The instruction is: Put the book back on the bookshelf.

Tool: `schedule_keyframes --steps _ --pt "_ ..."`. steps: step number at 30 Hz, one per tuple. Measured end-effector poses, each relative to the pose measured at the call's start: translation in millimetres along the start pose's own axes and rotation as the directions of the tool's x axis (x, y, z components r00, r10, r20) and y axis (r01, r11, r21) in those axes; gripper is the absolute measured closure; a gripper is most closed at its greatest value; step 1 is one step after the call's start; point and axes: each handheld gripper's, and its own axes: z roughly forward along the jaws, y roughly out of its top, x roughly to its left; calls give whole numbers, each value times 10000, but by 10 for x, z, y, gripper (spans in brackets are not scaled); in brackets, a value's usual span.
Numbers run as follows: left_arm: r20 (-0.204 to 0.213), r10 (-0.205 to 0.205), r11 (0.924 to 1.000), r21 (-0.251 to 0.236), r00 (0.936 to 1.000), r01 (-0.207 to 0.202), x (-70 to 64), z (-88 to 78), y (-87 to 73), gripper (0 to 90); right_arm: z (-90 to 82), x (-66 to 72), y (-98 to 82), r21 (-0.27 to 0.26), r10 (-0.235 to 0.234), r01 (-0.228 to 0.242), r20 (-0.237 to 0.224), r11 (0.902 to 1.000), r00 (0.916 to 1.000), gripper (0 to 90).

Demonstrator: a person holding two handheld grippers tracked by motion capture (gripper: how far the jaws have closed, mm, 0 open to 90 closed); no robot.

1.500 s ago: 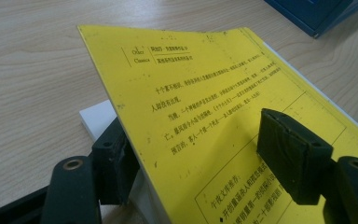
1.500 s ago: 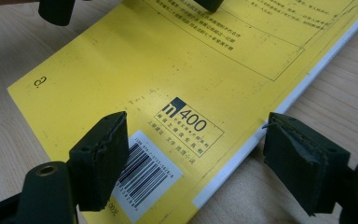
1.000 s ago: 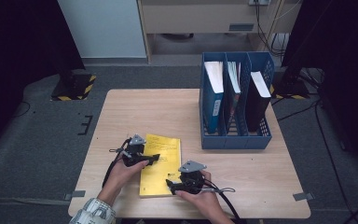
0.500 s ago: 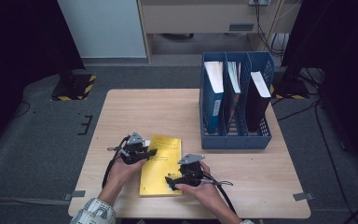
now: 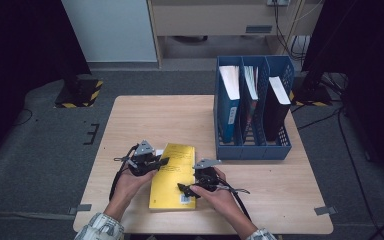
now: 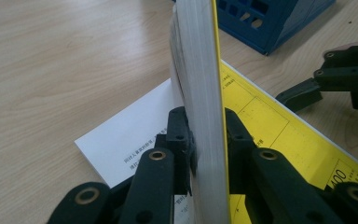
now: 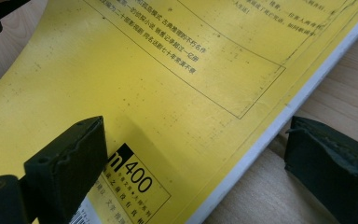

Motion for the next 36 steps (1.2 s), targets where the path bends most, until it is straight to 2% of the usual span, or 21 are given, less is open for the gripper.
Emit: schedule_keyframes --steps 5,11,15,18,21,23,27,29,31,33,34,36 --pt "37 167 9997 -185 9999 -166 -26 -42 29 772 6 -53 29 18 235 -234 -337 9997 9992 47" --pt "114 359 9981 -503 9993 -352 -65 -115 70 775 53 -100 100 181 315 -298 -1006 9994 9944 49" --pt "138 27 9996 -273 9999 -23 2 -80 36 766 78 -90 111 132 303 -293 -861 9995 9958 62" --pt "-106 -163 9998 75 9998 164 50 -30 -2 732 72 -94 103 79 281 -275 -812 9996 9963 88" --pt "-178 -407 9986 318 9990 413 97 17 -35 688 67 -107 96 -7 302 -304 -782 9995 9965 108" --pt "-166 -768 9953 572 9969 776 159 105 -91 640 56 -118 97 -22 494 -497 -824 9988 9954 129" --pt "-127 -1072 9916 711 9942 1078 211 174 -142 557 57 -141 107 -48 643 -649 -868 9979 9941 148" --pt "-209 -1045 9916 743 9943 1058 224 199 -155 489 60 -137 108 -44 609 -614 -828 9981 9947 149" --pt "-391 -1271 9879 849 9911 1300 238 239 -174 386 67 -116 99 -106 469 -477 -643 9988 9968 155" --pt "-512 -1265 9869 944 9906 1309 245 249 -180 280 71 -100 94 -172 444 -453 -526 9988 9976 164" --pt "-769 -1292 9849 1056 9886 1370 261 260 -197 237 70 -96 86 -187 335 -344 -461 9992 9984 168" --pt "-807 -1539 9811 1059 9848 1620 290 257 -220 199 70 -88 73 -275 253 -263 -375 9993 9990 179"
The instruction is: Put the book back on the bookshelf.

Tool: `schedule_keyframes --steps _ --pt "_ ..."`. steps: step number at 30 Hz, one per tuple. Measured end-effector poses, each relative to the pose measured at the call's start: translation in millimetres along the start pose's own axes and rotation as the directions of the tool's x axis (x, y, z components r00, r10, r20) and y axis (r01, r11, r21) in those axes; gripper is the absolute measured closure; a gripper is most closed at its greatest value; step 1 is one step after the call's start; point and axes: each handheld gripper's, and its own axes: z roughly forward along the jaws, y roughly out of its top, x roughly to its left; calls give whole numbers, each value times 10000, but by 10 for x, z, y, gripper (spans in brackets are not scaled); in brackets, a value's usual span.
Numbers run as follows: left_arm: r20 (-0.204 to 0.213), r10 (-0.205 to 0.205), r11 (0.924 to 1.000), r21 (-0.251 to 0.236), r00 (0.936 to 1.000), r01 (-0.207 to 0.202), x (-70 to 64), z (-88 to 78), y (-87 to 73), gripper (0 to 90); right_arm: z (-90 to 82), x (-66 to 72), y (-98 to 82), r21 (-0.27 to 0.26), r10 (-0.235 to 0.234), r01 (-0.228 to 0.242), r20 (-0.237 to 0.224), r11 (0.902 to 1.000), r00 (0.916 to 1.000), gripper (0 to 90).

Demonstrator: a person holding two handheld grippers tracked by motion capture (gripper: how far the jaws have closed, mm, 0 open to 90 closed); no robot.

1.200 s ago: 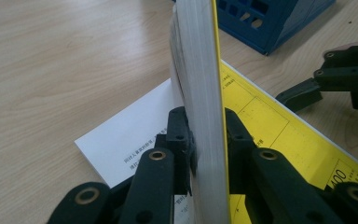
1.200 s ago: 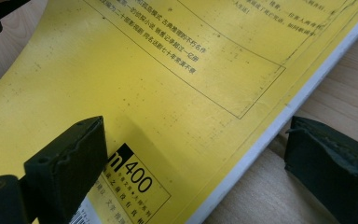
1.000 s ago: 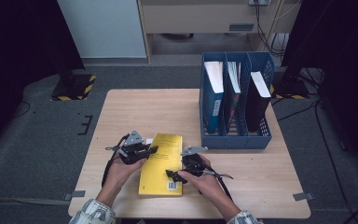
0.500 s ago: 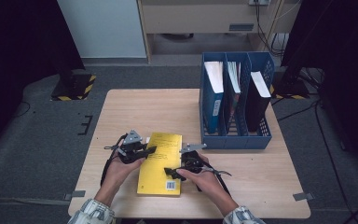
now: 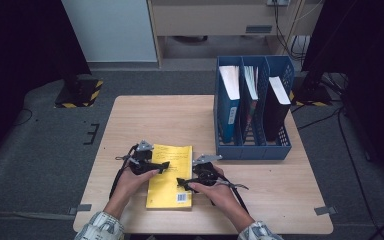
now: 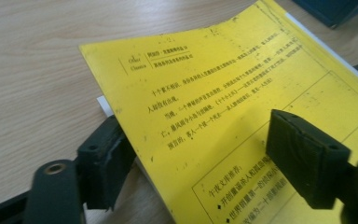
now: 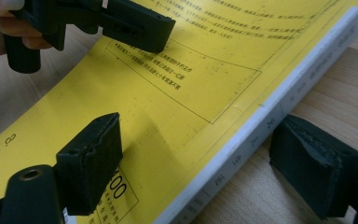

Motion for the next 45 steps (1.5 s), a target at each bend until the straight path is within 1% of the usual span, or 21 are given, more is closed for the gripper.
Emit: schedule_keyframes --steps 1,3,6,9,12,14,15,19,22,23,25,26,27,29,32,37,38,39,40,42,45 --pt "0 0 10000 0 10000 0 0 0 0 192 0 0 0 0 0 0 0 10000 10000 179" --pt "127 -230 9997 -17 9997 230 24 10 -22 181 0 5 -1 20 -72 72 48 10000 10000 180" --pt "107 -209 9997 130 9997 208 18 21 -18 192 0 5 -2 22 -70 70 30 10000 10000 187" --pt "68 -178 9997 160 9998 177 13 33 -18 197 -4 -6 -1 -28 90 -90 -19 10000 10000 207" --pt "57 20 10000 88 10000 -20 -19 49 -4 197 13 -22 21 -50 307 -308 -184 9995 9994 227" --pt "105 84 10000 36 9999 -84 -39 55 7 197 44 7 46 4 482 -483 -239 9988 9985 224" --pt "122 118 9999 70 9999 -119 -38 47 12 197 65 20 56 2 356 -356 -181 9994 9992 216" --pt "135 69 10000 48 9999 -69 -20 22 8 187 93 56 68 15 307 -307 17 9995 9995 219" --pt "180 -256 9995 185 9995 253 16 39 -5 159 97 65 60 -46 208 -208 170 9998 9996 231" --pt "97 -247 9995 198 9996 245 23 37 -6 152 94 72 53 -50 241 -240 163 9997 9996 231" --pt "-588 246 9996 115 9980 -240 20 13 0 106 95 72 43 -135 168 -165 184 9998 9997 232" --pt "-588 246 9996 115 9980 -240 20 13 0 114 94 77 41 -119 154 -152 208 9998 9997 232" --pt "-874 649 9979 141 9941 -639 10 -21 20 125 93 78 41 -112 150 -148 215 9998 9997 232" --pt "-1000 759 9971 149 9921 -748 5 -43 27 124 90 77 39 -106 170 -168 228 9998 9996 234" --pt "-879 738 9973 129 9934 -729 -16 -100 13 121 88 73 37 -128 167 -164 216 9998 9996 235" --pt "-687 465 9987 215 9966 -451 -47 -242 -111 124 81 73 37 -115 256 -254 167 9996 9995 237" --pt "-419 186 9995 248 9990 -176 -47 -276 -196 128 83 68 36 -136 233 -231 179 9996 9996 238" --pt "-223 79 9994 334 9997 -72 -50 -280 -241 138 82 68 36 -144 250 -248 162 9996 9996 239" --pt "-223 79 9994 334 9997 -72 -50 -280 -241 153 80 68 36 -124 286 -285 154 9995 9995 239" --pt "143 -64 9985 542 9999 56 -68 -284 -310 152 79 66 37 -124 292 -291 112 9995 9995 239" --pt "593 -114 9981 616 9982 77 -90 -265 -313 217 80 55 41 -120 249 -248 70 9996 9997 240"
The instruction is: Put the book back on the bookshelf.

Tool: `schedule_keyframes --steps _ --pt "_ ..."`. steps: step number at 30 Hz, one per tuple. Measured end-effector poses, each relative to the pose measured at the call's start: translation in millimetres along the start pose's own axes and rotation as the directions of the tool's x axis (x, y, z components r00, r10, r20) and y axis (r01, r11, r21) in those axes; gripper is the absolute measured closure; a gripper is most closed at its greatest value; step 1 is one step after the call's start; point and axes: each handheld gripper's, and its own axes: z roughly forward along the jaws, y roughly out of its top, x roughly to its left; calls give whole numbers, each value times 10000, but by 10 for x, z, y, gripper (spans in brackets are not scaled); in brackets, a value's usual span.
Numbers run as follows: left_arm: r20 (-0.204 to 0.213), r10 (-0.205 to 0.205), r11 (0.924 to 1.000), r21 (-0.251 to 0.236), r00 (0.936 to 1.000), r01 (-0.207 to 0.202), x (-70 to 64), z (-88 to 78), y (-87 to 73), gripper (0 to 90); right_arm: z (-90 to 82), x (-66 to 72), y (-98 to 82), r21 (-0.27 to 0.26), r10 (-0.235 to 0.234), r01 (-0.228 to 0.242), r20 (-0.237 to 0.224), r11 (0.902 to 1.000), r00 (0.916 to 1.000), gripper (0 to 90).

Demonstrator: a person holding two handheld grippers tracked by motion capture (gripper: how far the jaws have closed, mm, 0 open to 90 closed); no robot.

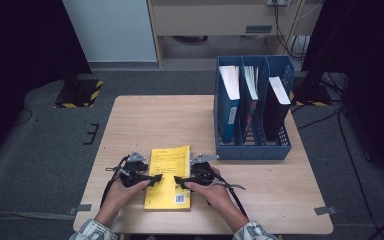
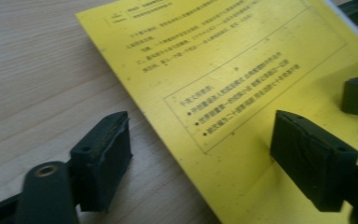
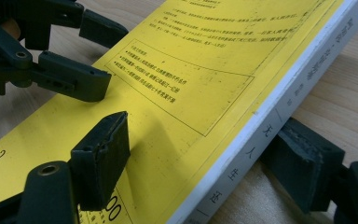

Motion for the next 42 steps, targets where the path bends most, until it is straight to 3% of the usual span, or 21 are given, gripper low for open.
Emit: schedule_keyframes --steps 3,10,13,16,19,25,30,37,42 --pt "-16 36 10000 60 10000 -36 -6 4 10 192 -5 -13 19 122 166 -165 -85 9998 9998 250" --pt "228 -70 9999 117 9997 68 20 14 44 231 64 -16 152 796 273 -252 -256 9965 9993 246" --pt "241 -137 9999 80 9996 135 25 14 44 241 105 2 183 856 229 -208 -235 9961 9995 249" --pt "212 72 9999 77 9997 -74 0 23 64 284 135 29 191 842 291 -259 -374 9961 9989 298" --pt "29 107 9999 118 9999 -107 -23 23 82 283 158 47 212 738 376 -374 -18 9966 9993 335" --pt "107 -15 9999 101 9999 14 -11 8 87 282 96 30 280 393 540 -537 -81 9978 9985 500" --pt "218 -127 9999 -55 9997 128 4 -10 81 280 32 72 364 120 289 -287 -143 9995 9995 593" --pt "353 59 9992 -402 9994 -45 -2 -20 88 274 -64 115 451 -376 119 -126 -180 9992 9998 675" --pt "616 69 9988 -488 9981 -39 -15 1 89 210 -104 137 494 -504 -73 64 -171 9987 9998 691"
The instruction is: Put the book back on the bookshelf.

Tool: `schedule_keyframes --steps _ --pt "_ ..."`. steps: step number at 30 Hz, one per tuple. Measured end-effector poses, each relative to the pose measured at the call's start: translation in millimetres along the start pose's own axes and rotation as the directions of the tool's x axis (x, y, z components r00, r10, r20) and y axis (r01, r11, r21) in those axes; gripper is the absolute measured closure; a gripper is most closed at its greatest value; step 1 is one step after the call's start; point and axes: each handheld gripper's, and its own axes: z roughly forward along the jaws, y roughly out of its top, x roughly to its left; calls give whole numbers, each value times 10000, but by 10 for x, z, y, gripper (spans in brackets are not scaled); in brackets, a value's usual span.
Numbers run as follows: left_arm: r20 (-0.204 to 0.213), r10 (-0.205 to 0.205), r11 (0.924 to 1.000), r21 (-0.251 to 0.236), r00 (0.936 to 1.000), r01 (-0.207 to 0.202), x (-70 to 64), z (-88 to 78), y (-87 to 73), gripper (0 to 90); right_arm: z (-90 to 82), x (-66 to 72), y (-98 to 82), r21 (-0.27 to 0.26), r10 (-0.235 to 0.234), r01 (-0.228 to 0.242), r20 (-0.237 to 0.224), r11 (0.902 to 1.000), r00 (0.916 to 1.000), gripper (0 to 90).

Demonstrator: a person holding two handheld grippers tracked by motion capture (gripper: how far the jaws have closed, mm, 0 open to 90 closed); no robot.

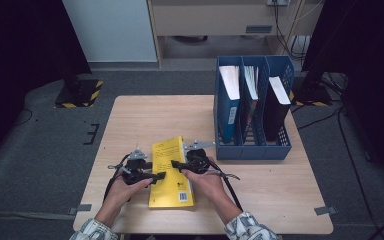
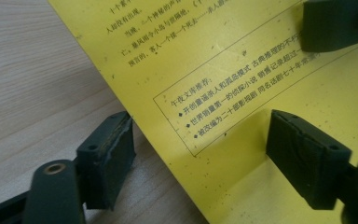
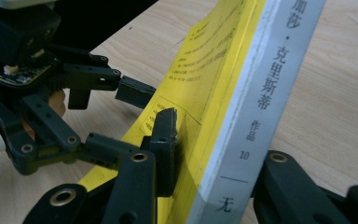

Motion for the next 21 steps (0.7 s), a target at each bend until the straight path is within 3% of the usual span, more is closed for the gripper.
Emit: schedule_keyframes --steps 9,10,14,15,21 --pt "972 -286 9991 345 9949 253 -4 72 -26 151 -77 -16 77 -516 -34 29 -99 9987 9999 716" --pt "1297 -469 9985 351 9904 426 0 77 -17 190 -92 -16 92 -537 -100 94 -104 9985 9999 717" --pt "1231 -670 9966 556 9901 606 28 49 21 320 -101 -16 107 -449 -195 188 -148 9988 9997 716" --pt "1297 -901 9948 597 9875 829 63 36 32 359 -106 -23 119 -321 -328 321 -191 9990 9993 707" --pt "1434 -912 9955 374 9854 867 55 13 76 479 -102 -28 154 593 -938 928 152 9939 9955 601"
